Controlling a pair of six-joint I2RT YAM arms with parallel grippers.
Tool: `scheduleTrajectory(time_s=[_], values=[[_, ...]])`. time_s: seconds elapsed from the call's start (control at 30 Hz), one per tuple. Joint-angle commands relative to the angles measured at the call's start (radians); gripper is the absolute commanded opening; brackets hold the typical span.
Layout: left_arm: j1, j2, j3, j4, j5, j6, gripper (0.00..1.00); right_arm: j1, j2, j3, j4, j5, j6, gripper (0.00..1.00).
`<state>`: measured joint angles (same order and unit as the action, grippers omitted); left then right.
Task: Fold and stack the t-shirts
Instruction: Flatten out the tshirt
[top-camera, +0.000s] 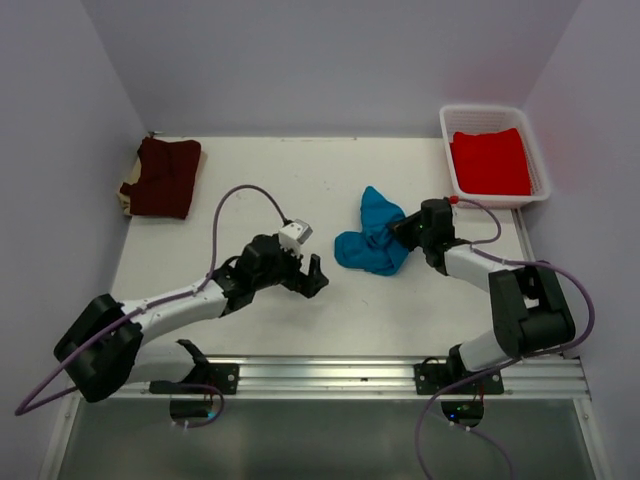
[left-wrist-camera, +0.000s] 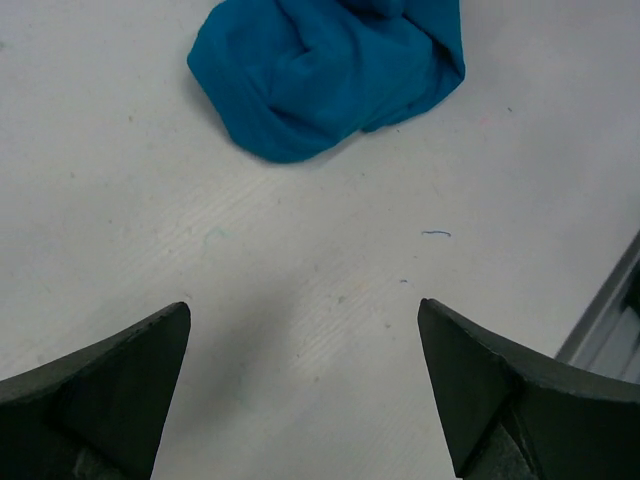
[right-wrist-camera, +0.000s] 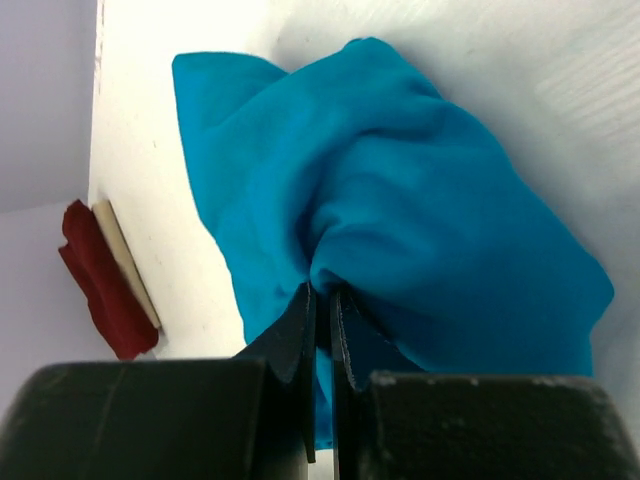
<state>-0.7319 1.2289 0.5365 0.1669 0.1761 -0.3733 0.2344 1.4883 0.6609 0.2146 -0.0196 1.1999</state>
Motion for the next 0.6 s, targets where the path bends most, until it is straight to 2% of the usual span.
scheduleTrajectory(time_s=[0.0,0.1,0.2,0.4,0.57], values=[[-0.112,0.111,0.089,0.129,-0.302,0.231,1.00,0.000,0.042,0.062,0.040,-0.095,-0.059,0.00],[-0.190,0.234,0.123,0.160,-0.433,0.337,1.00,0.000,0.053,0.068,0.051,-0.117,-0.075,0.00],[-0.241,0.320,0.115,0.283,-0.498,0.456,1.00,0.002,0.062,0.088,0.032,-0.138,-0.101,0.00],[-0.267,0.411,0.076,0.451,-0.498,0.556,1.00,0.000,0.067,0.112,-0.004,-0.177,-0.137,0.00],[-0.270,0.493,0.137,0.476,-0.489,0.600,1.00,0.000,0.076,0.114,-0.001,-0.187,-0.141,0.00]])
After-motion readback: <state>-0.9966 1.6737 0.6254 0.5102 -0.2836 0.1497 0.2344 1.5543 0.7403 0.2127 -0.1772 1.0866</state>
